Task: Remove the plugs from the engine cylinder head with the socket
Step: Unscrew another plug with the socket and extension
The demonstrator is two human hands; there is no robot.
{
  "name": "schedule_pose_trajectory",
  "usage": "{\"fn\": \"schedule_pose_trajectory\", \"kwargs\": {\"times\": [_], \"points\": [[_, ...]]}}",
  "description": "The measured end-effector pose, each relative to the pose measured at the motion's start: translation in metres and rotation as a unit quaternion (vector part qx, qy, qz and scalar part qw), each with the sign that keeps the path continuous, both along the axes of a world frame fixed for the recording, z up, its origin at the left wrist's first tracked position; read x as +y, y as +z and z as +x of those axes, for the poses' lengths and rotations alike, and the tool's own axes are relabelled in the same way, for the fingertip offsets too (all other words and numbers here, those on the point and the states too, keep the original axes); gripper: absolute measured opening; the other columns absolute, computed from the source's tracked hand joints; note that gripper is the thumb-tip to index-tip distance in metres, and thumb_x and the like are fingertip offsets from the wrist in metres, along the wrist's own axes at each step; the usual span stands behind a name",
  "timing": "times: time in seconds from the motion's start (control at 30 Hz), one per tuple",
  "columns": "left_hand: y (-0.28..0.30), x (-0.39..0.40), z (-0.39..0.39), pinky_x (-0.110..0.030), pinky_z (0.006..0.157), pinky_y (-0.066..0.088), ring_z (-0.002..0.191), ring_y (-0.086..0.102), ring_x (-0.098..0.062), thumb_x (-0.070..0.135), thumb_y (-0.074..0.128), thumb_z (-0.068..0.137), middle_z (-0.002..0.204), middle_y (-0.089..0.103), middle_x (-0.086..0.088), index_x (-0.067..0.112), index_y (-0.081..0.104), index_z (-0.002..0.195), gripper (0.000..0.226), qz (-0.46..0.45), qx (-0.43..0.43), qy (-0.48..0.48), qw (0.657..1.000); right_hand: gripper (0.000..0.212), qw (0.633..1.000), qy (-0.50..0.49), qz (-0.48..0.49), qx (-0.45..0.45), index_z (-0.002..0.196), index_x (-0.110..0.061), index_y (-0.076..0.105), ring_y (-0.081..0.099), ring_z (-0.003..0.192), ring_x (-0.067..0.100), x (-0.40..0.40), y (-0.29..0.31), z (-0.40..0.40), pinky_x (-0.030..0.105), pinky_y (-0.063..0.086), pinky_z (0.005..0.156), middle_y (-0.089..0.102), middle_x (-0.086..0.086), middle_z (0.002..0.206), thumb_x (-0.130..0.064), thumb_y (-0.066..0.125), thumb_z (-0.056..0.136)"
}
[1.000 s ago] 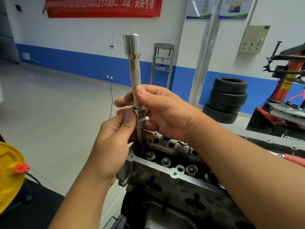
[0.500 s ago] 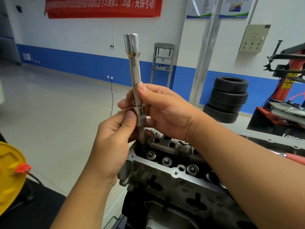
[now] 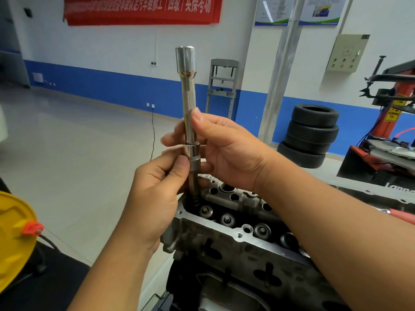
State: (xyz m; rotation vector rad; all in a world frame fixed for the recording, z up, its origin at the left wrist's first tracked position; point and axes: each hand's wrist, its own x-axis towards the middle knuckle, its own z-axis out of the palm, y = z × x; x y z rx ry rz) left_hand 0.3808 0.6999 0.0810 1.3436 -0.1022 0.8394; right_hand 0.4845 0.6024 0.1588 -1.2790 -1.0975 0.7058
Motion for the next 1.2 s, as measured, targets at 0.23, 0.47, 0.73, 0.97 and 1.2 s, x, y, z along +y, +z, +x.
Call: {"fn": "schedule_pose_trajectory", "kwargs": {"times": [0.23, 0.47, 0.73, 0.97, 1.2], "points": [[-0.0008, 0.0012, 0.0021, -0.029, 0.083, 0.062, 0.094, 0.079, -0.021, 0.041, 0.085, 0.063, 0.097, 0.082, -0.001, 0.032, 0.084, 0.097, 0.036, -0.029, -0.012, 0.066, 0.997, 0.026, 1.000, -0.007, -0.001, 0.011, 0.089, -0.020, 0.064, 0.070, 0.100, 0.033, 0.0029, -0.0009, -0.0010, 0.070, 0.044, 0.107, 0.078, 0.010, 0.105, -0.045, 0.059, 0.095], [-0.0013, 0.0019, -0.0019, -0.035, 0.093, 0.062, 0.101, 0.078, -0.024, 0.042, 0.055, 0.098, 0.104, 0.081, -0.004, 0.031, 0.080, 0.111, 0.030, 0.023, 0.025, -0.004, 0.999, 0.025, 1.000, -0.021, 0.007, 0.012, 0.096, -0.019, 0.060, 0.076, 0.098, 0.024, 0.0005, -0.0014, -0.0008, 0.038, 0.056, 0.078, 0.078, 0.004, 0.098, -0.044, 0.057, 0.100], [-0.0001, -0.0003, 0.0001, -0.024, 0.078, 0.062, 0.088, 0.080, -0.020, 0.046, 0.079, 0.070, 0.091, 0.082, -0.002, 0.033, 0.085, 0.095, 0.029, -0.010, -0.002, 0.051, 0.999, 0.020, 0.999, -0.013, 0.031, 0.000, 0.077, -0.022, 0.066, 0.073, 0.097, 0.029, 0.0010, -0.0019, 0.0026, 0.064, 0.053, 0.090, 0.075, 0.004, 0.090, -0.035, 0.065, 0.092], [-0.0005, 0.0010, -0.0022, -0.023, 0.072, 0.061, 0.084, 0.079, -0.025, 0.032, 0.055, 0.095, 0.093, 0.080, -0.011, 0.020, 0.081, 0.105, 0.030, 0.000, 0.002, -0.015, 1.000, 0.029, 1.000, -0.005, 0.014, -0.001, 0.091, -0.020, 0.069, 0.072, 0.101, 0.025, 0.0006, -0.0005, 0.0008, 0.046, 0.048, 0.086, 0.076, 0.002, 0.096, -0.043, 0.055, 0.099], [-0.0051, 0.0033, 0.0026, -0.036, 0.085, 0.062, 0.091, 0.079, -0.019, 0.044, 0.078, 0.072, 0.094, 0.082, 0.001, 0.035, 0.081, 0.100, 0.030, 0.008, 0.007, 0.078, 0.997, 0.018, 1.000, -0.002, 0.011, 0.003, 0.091, -0.020, 0.069, 0.069, 0.112, 0.037, 0.0021, -0.0018, 0.0027, 0.064, 0.057, 0.093, 0.076, 0.006, 0.098, -0.036, 0.064, 0.095]]}}
